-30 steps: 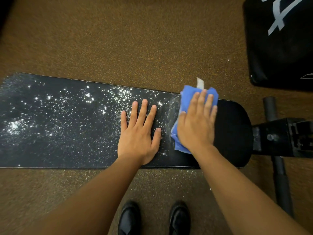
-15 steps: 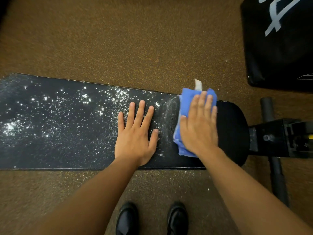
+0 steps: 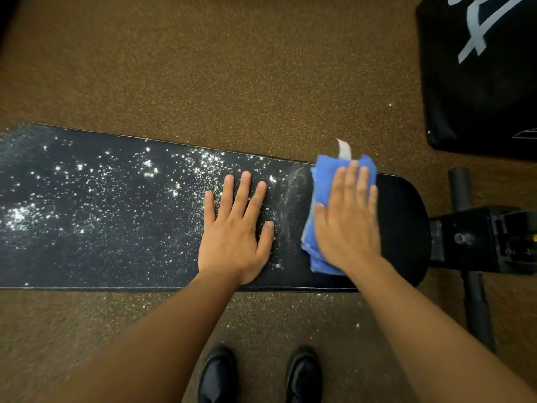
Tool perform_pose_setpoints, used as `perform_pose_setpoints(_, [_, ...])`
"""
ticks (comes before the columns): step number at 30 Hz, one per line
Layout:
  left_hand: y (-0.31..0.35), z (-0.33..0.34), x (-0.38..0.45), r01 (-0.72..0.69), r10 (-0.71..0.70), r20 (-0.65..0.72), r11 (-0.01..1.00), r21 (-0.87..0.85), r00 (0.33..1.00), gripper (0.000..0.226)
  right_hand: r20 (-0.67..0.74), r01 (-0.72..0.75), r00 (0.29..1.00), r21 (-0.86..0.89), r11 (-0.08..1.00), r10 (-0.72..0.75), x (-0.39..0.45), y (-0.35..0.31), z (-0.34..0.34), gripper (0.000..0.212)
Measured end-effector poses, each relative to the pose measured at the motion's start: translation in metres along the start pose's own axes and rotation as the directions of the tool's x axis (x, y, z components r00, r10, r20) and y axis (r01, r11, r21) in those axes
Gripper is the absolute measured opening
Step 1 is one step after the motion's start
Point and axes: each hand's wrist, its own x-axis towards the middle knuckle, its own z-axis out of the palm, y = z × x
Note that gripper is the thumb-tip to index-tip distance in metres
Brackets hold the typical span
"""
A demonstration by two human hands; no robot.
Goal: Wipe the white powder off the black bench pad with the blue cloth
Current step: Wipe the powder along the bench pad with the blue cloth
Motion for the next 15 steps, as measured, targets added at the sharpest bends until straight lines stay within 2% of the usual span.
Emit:
perform_pose_setpoints(2, [0.000, 0.001, 0.000, -0.001, 0.001, 0.002, 1.000, 0.000, 1.000, 0.067, 0.013, 0.052, 0.999, 0.013, 0.999, -0.052, 0.005, -0.026, 0.001, 0.069])
perform_pose_setpoints(4, [0.000, 0.001, 0.000, -0.006, 0.006, 0.005, 1.000, -0.009, 1.000, 0.067, 0.010, 0.176, 0.984, -0.014, 0.984, -0.176, -0.020, -0.037, 0.006, 0.068])
perform_pose_setpoints(7, [-0.001, 0.001, 0.000, -0.009, 0.009, 0.004, 1.000, -0.025, 1.000, 0.067, 0.054, 0.321, 0.946, -0.028, 0.947, -0.319, -0.076, -0.013, 0.012, 0.069])
perform_pose_setpoints(9, [-0.001, 0.000, 0.000, -0.007, 0.007, 0.003, 1.000, -0.015, 1.000, 0.067, 0.048, 0.270, 0.962, -0.047, 0.962, -0.267, -0.080, 0.018, 0.011, 0.068])
perform_pose_setpoints(11, [-0.001, -0.001, 0.000, -0.004, 0.004, 0.005, 1.000, -0.007, 1.000, 0.067, 0.048, 0.141, 0.989, -0.051, 0.989, -0.138, -0.058, 0.035, 0.007, 0.068])
perform_pose_setpoints(15, [0.000, 0.000, 0.000, -0.001, 0.001, 0.007, 1.000, -0.014, 1.000, 0.067, 0.000, -0.038, 0.999, 0.011, 0.999, 0.038, 0.009, 0.000, -0.001, 0.071])
